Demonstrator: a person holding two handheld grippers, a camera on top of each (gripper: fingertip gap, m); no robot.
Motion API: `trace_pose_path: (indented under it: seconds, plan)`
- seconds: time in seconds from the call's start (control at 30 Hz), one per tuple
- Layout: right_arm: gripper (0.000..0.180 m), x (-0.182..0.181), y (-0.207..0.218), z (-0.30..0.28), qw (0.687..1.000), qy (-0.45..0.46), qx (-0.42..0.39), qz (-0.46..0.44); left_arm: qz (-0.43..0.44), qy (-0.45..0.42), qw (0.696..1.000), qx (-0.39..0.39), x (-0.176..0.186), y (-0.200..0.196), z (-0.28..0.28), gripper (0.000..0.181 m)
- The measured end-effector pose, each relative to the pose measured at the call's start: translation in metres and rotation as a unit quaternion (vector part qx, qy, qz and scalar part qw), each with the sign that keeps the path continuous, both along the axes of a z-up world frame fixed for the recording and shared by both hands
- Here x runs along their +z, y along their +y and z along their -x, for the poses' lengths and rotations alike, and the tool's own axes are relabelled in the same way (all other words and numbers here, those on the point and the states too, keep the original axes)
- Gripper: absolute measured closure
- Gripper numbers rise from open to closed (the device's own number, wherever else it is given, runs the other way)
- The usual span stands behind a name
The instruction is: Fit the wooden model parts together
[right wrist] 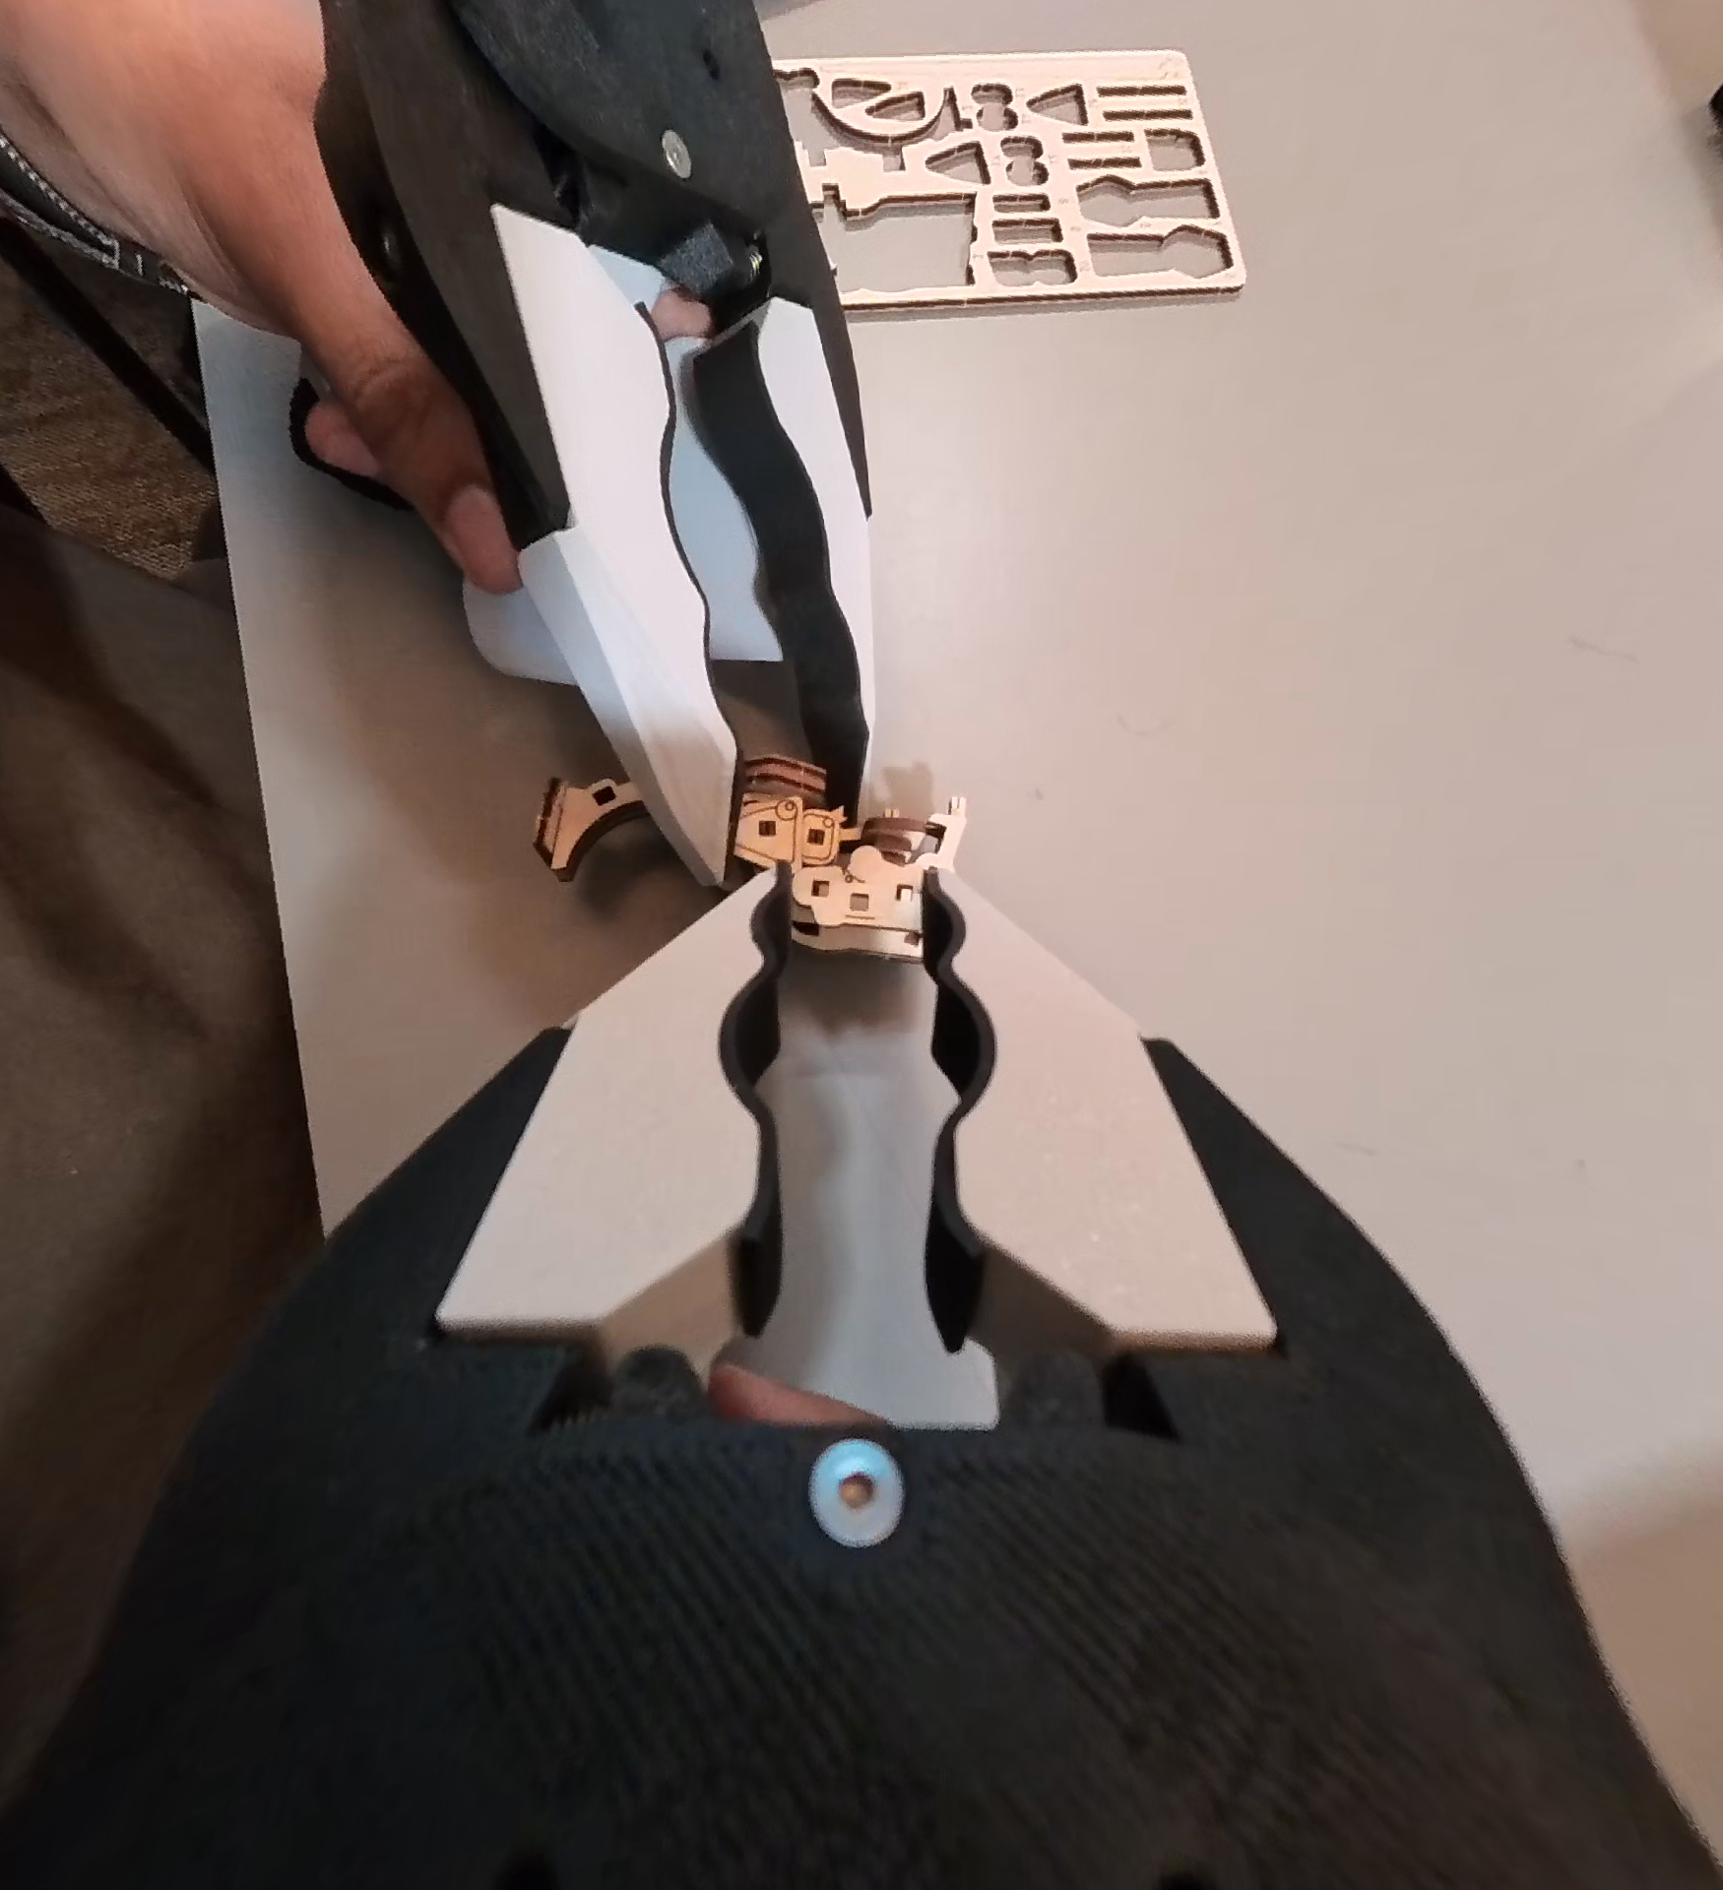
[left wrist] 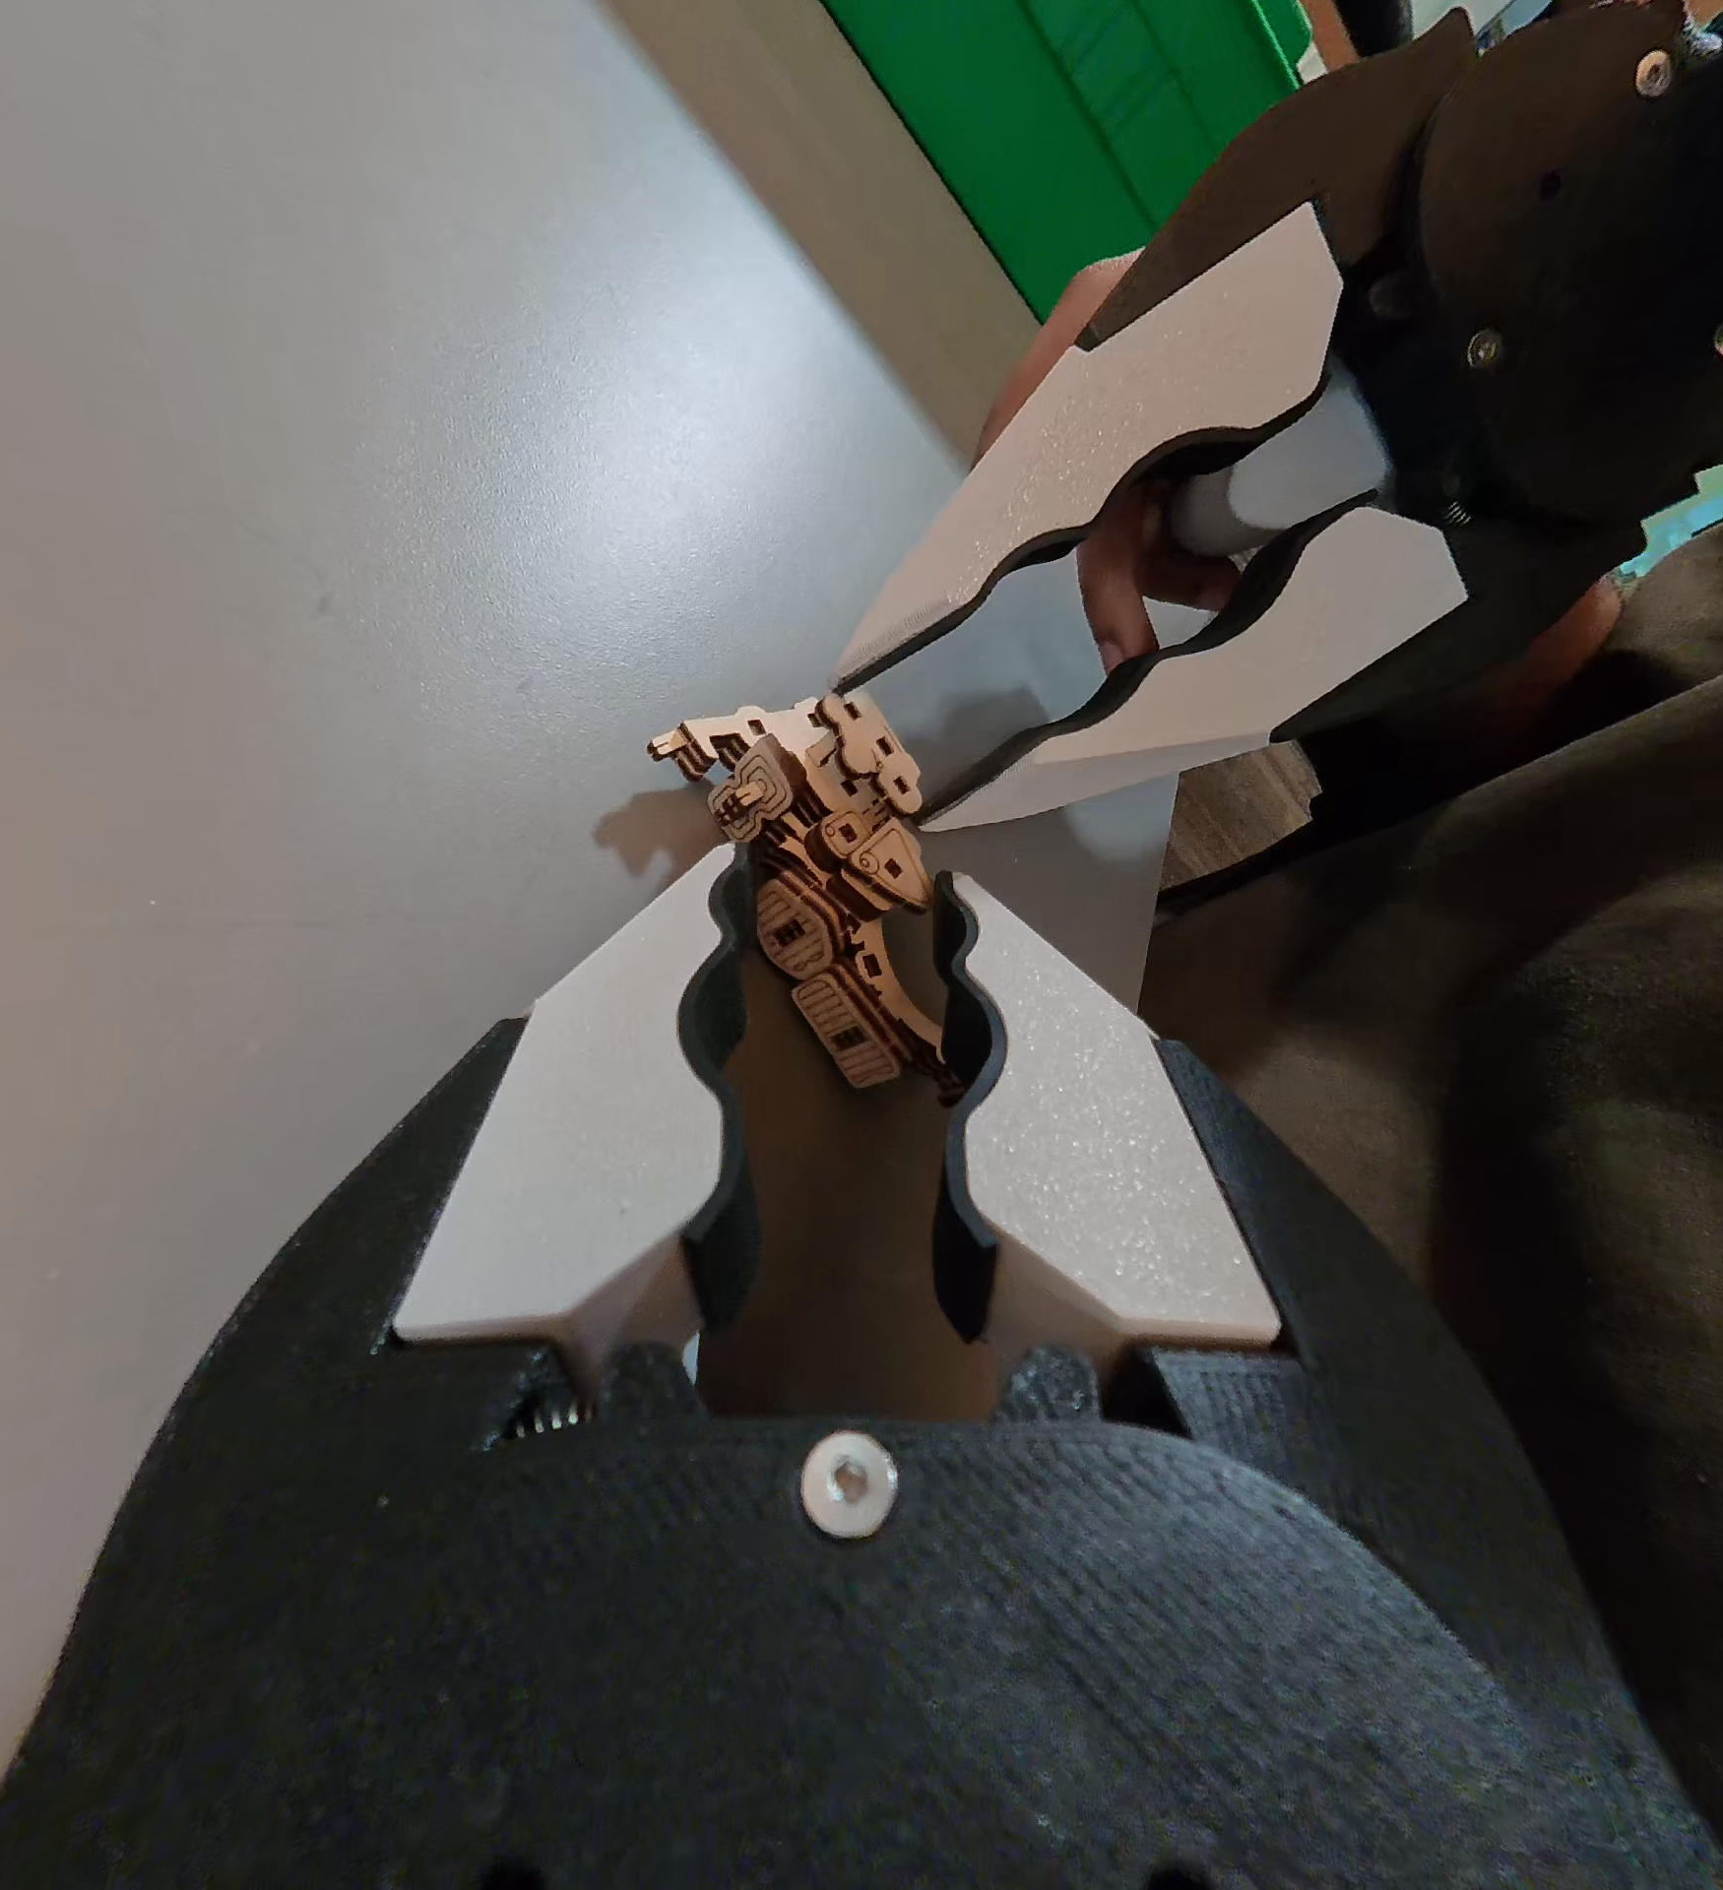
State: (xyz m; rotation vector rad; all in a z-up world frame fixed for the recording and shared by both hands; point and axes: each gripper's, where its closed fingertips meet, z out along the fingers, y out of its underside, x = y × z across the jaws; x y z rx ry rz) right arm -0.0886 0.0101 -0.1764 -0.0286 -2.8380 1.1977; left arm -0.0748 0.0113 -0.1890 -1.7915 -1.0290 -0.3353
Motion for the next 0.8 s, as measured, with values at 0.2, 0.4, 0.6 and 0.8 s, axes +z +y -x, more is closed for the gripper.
trace_pose_path:
  seconds: [0.2, 0.4, 0.6, 0.8]
  plan:
    - [0.156, 0.0, -0.0005, 0.0003, 1.0, 0.003, -0.003, 0.001, 0.0, 0.0, 1.0, 0.0, 0.0001, -0.0001, 0.0, 0.148]
    - [0.156, 0.0001, 0.0, -0.0004, 1.0, 0.001, -0.001, 0.001, -0.001, -0.001, 1.0, 0.0, 0.0002, -0.0001, -0.0002, 0.148]
    - [0.156, 0.0001, 0.0002, -0.0004, 1.0, 0.0, 0.0, 0.004, 0.001, 0.001, 1.0, 0.0, 0.0, 0.0, -0.0004, 0.148]
    - [0.156, 0.0001, 0.0014, -0.0006, 1.0, 0.0, 0.002, 0.003, 0.002, 0.001, 1.0, 0.001, -0.0001, 0.0004, -0.0005, 0.149]
